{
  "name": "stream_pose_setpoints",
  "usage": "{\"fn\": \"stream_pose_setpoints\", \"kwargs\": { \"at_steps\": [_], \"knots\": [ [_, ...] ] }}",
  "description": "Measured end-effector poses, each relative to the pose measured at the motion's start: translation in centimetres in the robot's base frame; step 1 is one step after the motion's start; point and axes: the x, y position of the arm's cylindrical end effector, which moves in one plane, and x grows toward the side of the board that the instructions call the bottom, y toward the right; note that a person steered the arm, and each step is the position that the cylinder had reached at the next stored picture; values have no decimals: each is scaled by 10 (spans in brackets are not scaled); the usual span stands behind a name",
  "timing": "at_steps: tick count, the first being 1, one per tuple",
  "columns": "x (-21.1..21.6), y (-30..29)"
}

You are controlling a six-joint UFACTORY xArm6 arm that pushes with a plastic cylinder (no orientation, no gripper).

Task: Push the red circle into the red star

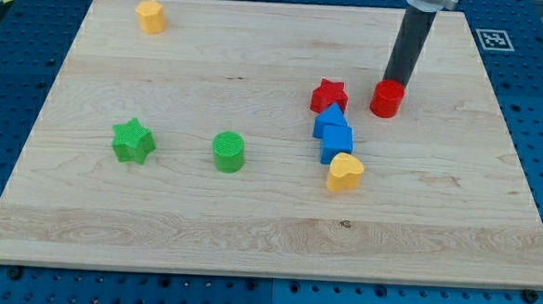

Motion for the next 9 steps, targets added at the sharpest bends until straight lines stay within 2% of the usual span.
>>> {"fn": "stream_pose_setpoints", "kwargs": {
  "at_steps": [1,2,3,4,5,6,9],
  "knots": [
    [16,0],
    [13,2],
    [17,50],
    [83,80],
    [117,62],
    [89,39],
    [55,11]
  ]
}}
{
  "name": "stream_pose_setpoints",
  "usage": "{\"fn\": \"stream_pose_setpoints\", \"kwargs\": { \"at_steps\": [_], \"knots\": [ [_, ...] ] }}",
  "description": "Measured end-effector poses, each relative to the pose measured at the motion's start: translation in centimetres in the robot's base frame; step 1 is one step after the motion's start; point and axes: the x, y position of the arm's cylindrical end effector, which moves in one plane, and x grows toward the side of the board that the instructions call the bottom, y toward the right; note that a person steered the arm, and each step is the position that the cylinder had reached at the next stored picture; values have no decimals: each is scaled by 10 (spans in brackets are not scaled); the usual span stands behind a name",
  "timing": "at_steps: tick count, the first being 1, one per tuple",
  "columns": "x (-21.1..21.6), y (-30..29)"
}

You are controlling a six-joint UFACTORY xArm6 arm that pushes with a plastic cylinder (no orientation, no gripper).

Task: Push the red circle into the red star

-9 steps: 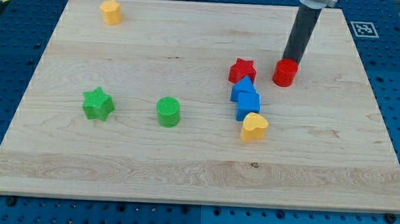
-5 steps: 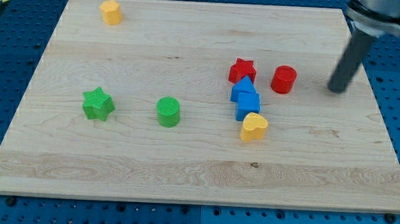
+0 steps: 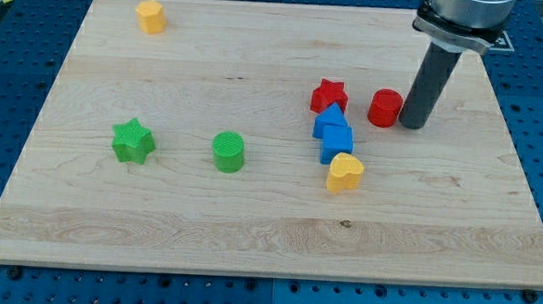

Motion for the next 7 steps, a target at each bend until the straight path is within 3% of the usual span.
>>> {"fn": "stream_pose_setpoints", "kwargs": {
  "at_steps": [5,7],
  "knots": [
    [-24,-32],
    [-26,53]
  ]
}}
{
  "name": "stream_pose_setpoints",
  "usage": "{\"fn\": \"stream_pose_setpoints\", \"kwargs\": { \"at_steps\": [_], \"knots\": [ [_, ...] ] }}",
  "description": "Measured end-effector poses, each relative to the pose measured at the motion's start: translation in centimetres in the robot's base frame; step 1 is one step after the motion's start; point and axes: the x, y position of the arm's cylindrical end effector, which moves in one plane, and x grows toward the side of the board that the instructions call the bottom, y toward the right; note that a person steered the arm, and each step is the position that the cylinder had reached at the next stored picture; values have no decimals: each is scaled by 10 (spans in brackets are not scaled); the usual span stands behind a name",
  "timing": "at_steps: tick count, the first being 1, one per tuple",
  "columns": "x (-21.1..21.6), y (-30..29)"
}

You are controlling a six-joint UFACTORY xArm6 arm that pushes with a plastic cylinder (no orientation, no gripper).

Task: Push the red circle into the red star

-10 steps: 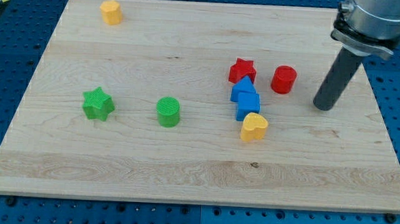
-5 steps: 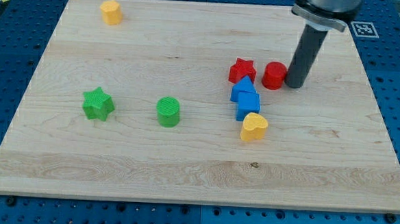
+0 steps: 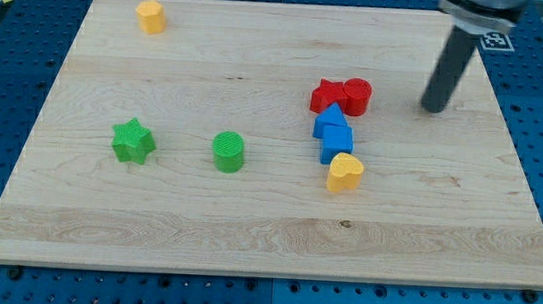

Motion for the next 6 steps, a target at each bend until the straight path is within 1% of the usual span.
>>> {"fn": "stream_pose_setpoints", "kwargs": {
  "at_steps": [1,2,3,4,5,6],
  "knots": [
    [-42,2],
    [-39,7],
    [0,26],
    [17,27],
    [17,27],
    [31,38]
  ]
}}
